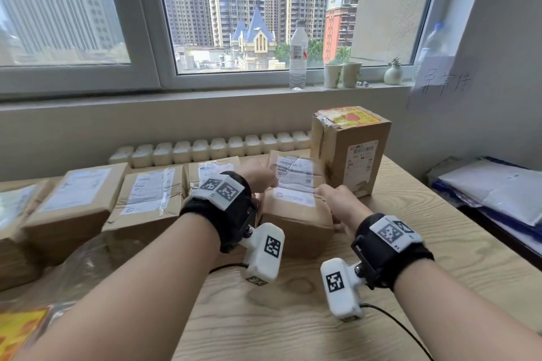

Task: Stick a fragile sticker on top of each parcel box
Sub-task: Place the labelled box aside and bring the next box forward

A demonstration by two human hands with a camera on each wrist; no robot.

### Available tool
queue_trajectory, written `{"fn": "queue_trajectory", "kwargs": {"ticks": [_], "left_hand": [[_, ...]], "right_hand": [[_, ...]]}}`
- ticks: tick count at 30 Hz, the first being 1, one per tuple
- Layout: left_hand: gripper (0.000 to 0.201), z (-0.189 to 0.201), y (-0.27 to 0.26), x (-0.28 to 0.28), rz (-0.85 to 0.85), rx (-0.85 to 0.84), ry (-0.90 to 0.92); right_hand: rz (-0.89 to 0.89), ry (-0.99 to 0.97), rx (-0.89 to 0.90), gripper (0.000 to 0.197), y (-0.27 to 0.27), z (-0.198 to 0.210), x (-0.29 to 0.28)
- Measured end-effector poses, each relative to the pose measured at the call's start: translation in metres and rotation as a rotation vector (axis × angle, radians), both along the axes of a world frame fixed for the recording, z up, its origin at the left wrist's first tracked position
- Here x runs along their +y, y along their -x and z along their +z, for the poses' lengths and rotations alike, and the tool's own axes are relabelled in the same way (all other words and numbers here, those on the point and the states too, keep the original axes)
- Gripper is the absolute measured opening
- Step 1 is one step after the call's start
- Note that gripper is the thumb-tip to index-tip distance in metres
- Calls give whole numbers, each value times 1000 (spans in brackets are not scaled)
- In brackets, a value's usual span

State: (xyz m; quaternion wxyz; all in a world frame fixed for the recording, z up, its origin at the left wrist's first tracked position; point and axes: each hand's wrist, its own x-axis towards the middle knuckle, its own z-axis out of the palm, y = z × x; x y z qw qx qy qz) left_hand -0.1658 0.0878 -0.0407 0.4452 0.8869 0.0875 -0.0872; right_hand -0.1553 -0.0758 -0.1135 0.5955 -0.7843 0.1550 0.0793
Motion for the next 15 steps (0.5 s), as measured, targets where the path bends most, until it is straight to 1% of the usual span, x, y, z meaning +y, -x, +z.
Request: {"fn": "queue_trajectory", "kwargs": {"ticks": [1, 2, 3, 4, 6, 7, 8, 9, 11, 15], "left_hand": [[24, 1, 4, 0, -19, -23, -24], [30, 2, 6, 1, -24, -38, -33], [31, 4, 8, 2, -21, -51, -26], [28, 5, 10, 4, -23, -57, -11], [11, 10, 16, 5, -10, -68, 48], [5, 14, 19, 6, -1, -84, 78], [6, 17, 22, 8, 1, -96, 108], [9, 20, 26, 10, -2, -100, 136], [23, 25, 36, 15, -13, -75, 176], [33, 27, 59, 28, -84, -16, 252]], "right_hand": [[-8, -44, -15, 61, 4, 4, -1], [-12, -72, -26, 56, 7, 7, -2], [-23, -82, -48, 54, 10, 12, -3], [-38, -59, -75, 55, 14, 16, -3], [-67, 61, -130, 64, 21, 24, -6], [-76, 115, -153, 68, 25, 29, -7], [-77, 135, -171, 70, 30, 33, -7], [-72, 127, -189, 71, 35, 36, -7], [-56, 86, -217, 75, 45, 42, -7], [15, 9, -295, 104, 67, 50, -5]]}}
